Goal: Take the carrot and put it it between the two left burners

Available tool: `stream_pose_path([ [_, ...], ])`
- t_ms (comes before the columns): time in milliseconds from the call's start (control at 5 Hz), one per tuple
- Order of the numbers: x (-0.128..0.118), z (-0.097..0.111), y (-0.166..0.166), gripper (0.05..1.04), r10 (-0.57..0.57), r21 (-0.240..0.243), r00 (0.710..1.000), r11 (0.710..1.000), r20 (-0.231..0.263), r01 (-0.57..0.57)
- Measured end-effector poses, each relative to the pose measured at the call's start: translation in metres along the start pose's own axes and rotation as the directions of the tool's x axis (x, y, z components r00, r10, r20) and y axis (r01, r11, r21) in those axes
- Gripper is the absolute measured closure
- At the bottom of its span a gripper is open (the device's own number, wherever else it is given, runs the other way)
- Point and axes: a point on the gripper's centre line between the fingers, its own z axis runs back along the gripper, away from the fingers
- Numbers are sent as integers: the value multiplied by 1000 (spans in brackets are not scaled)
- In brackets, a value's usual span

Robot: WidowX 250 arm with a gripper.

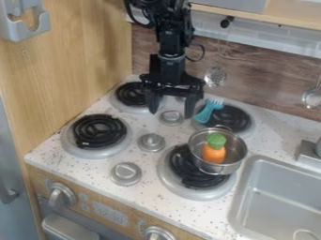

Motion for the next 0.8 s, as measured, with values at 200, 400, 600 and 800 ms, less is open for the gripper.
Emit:
stream_pose_path([
  [200,-9,-14,0,83,-2,4,999,1000,-43,2],
  [400,-23,-23,-21,83,-76,-14,995,997,-59,75],
  [600,-34,-26,-50,83,-154,-23,986,988,-59,152],
  [800,-37,-26,-60,83,-173,-26,983,985,-57,172],
])
